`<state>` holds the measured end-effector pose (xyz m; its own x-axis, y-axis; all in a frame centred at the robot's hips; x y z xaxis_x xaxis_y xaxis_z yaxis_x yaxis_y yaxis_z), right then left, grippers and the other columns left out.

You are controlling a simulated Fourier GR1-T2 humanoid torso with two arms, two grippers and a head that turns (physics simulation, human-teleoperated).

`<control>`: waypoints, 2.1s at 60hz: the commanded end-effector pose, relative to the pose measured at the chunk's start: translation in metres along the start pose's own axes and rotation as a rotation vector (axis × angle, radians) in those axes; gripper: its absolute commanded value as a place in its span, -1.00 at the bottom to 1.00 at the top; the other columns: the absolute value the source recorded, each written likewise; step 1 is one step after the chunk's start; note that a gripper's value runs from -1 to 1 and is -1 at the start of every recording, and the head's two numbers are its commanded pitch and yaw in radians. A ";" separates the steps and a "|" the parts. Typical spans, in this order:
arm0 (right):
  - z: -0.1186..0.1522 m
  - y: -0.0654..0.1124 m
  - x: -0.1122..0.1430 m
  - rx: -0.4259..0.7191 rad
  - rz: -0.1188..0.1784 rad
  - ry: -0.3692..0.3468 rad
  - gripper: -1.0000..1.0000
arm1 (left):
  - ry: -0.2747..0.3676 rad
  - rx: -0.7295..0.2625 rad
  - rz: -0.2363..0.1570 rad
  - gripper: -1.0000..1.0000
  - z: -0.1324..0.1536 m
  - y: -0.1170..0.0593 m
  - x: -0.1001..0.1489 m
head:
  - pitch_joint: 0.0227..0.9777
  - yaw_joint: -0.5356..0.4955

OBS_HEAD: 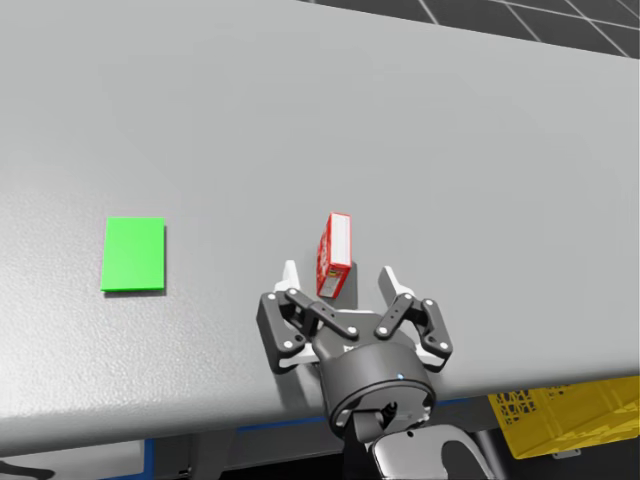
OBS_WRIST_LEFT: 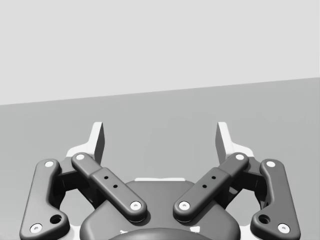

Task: Look at the card. If it is red, pick the object on the left. If it is green, pick the object on the right.

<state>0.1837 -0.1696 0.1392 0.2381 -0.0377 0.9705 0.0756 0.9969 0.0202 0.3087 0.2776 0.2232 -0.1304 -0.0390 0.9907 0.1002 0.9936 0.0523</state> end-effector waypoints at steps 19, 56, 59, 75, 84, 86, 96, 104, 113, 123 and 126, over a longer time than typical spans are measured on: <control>-0.039 0.005 -0.001 -0.051 0.038 0.068 -1.00 | 0.003 0.000 -0.015 -1.00 0.000 -0.001 -0.001 | 0.84 -0.57; -0.038 -0.002 -0.004 -0.119 0.026 0.154 1.00 | 0.003 0.000 -0.015 -1.00 0.000 -0.001 -0.001 | 0.41 -0.61; -0.038 -0.002 -0.004 -0.119 0.028 0.154 1.00 | 0.003 0.000 -0.015 -1.00 0.000 -0.001 -0.001 | 0.33 -0.62; -0.037 -0.003 -0.004 -0.123 0.036 0.146 1.00 | 0.003 0.000 -0.015 -1.00 0.000 -0.001 -0.001 | -0.02 -0.67; -0.034 -0.002 0.001 -0.112 0.045 0.141 1.00 | 0.005 0.002 -0.019 -1.00 0.000 -0.001 -0.001 | -0.06 -0.68; -0.034 -0.002 0.002 -0.110 0.048 0.140 1.00 | 0.006 0.003 -0.019 -1.00 0.000 -0.001 -0.001 | -0.06 -0.69; -0.032 -0.004 0.029 -0.110 0.055 0.078 1.00 | 0.007 0.004 -0.017 -1.00 0.000 -0.001 -0.001 | -0.07 -0.70; -0.031 -0.005 0.060 -0.109 0.044 0.006 1.00 | 0.006 0.006 -0.018 -1.00 0.000 -0.001 -0.001 | -0.06 -0.71; -0.028 -0.006 0.104 -0.120 0.014 -0.103 1.00 | 0.005 0.006 -0.016 -1.00 0.000 -0.001 -0.001 | -0.06 -0.71; -0.020 -0.008 0.148 -0.125 0.005 -0.220 1.00 | 0.005 0.007 -0.016 -1.00 0.000 0.000 0.000 | -0.06 -0.70; -0.015 -0.008 0.165 -0.126 0.008 -0.268 1.00 | 0.005 0.007 -0.016 -1.00 0.000 0.000 0.000 | -0.06 -0.71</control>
<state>0.2310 -0.1756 0.2458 0.0996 0.0016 0.9950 0.1241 0.9922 -0.0140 0.3089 0.2767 0.2227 -0.1266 -0.0551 0.9904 0.0922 0.9935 0.0671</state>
